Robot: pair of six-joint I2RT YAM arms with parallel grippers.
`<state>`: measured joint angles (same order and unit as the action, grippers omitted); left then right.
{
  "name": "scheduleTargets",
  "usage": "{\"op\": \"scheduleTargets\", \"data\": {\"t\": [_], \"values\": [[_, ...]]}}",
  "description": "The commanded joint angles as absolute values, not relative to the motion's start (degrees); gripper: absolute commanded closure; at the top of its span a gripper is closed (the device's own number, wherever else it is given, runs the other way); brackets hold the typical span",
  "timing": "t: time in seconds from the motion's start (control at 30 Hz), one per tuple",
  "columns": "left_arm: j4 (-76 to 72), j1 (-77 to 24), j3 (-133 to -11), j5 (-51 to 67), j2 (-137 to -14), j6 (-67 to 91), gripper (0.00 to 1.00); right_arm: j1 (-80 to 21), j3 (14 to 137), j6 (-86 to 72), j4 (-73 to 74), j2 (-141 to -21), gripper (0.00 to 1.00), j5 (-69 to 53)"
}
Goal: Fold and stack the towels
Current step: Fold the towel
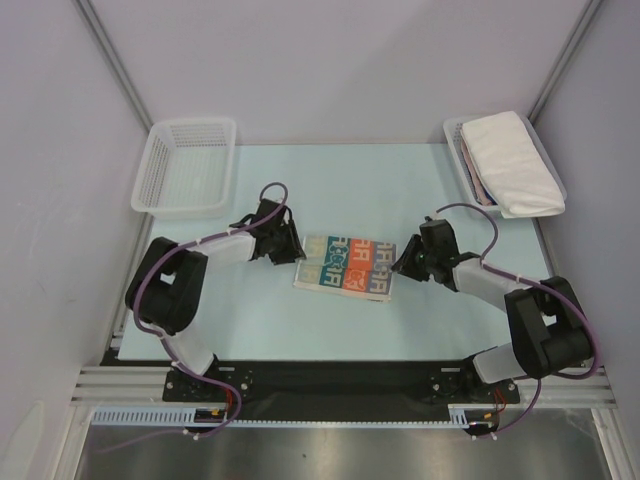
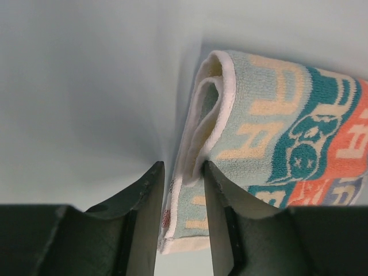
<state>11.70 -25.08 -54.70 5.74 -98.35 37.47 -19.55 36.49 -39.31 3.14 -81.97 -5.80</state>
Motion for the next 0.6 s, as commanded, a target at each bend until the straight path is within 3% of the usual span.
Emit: {"op": "scheduleTargets", "data": {"t": [0.0,0.2,0.57], "values": [[11.4,-25.7,-54.2,5.8,-99.5,36.5,0.62,-19.8,35.5,-40.2,0.7,-82.3,0.74,-5.3],[11.5,-25.8,-53.9,5.4,-100.3,36.2,0.68,-19.8,34.6,-40.1,1.5,-80.8,0.78,-5.3],[11.8,-25.8,-54.1,5.3,-100.9,35.9,0.72,-20.0,37.9,-40.4,5.7,-74.6,0.51,-4.8]]}}
